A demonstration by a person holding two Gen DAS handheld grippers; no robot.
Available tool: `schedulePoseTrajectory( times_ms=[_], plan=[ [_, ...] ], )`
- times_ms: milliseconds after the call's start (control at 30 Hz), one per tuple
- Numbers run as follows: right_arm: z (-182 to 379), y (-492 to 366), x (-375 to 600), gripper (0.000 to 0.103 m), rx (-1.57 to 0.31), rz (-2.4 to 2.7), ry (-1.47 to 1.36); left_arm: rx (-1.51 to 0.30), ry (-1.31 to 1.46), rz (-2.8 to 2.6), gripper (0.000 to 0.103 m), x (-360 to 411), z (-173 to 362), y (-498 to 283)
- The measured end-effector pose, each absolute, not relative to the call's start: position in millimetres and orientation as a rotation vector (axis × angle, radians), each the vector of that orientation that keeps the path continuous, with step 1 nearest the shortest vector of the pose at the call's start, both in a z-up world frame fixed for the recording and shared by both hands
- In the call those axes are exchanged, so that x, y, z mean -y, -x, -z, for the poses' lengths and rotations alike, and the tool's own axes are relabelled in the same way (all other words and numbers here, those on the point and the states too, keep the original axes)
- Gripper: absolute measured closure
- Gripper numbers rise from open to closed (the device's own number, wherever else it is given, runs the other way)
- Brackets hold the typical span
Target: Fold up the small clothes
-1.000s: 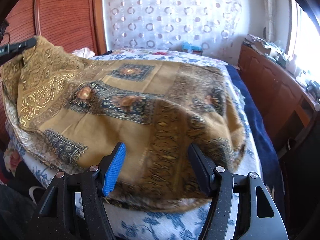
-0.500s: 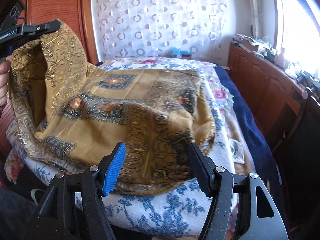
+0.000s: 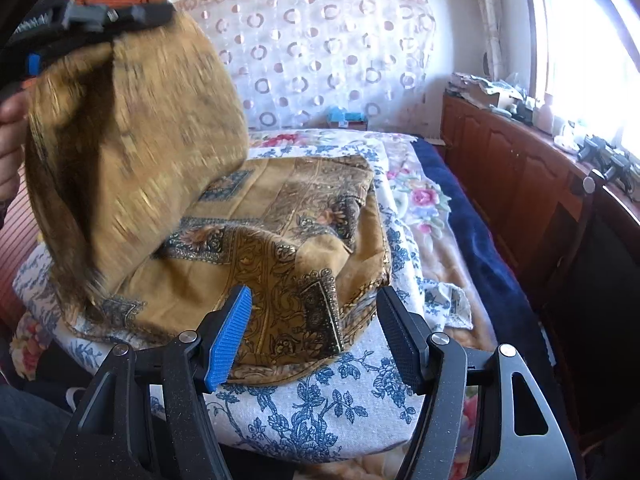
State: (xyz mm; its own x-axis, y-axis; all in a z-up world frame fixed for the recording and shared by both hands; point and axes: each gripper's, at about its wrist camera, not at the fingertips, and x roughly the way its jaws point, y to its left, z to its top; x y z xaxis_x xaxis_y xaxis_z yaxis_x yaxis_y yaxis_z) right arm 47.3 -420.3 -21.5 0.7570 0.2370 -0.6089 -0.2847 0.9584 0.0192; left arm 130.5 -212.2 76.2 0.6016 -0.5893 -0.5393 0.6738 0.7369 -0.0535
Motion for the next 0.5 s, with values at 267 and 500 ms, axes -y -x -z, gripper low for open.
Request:
schedulePoseTrajectory(
  times_ms=[267, 500],
  plan=[
    [17.8, -46.8, 419.3, 0.036, -0.648, -0.268, 0.090, -0.565, -0.112, 0.704, 0.066, 179.1, -74.0, -121.8],
    [3.9, -49.4, 419.1, 0.036, -0.618, -0.244, 0.117, -0.570, -0.096, 0.592, 0.066, 136.0, -53.2, -108.7]
  ],
)
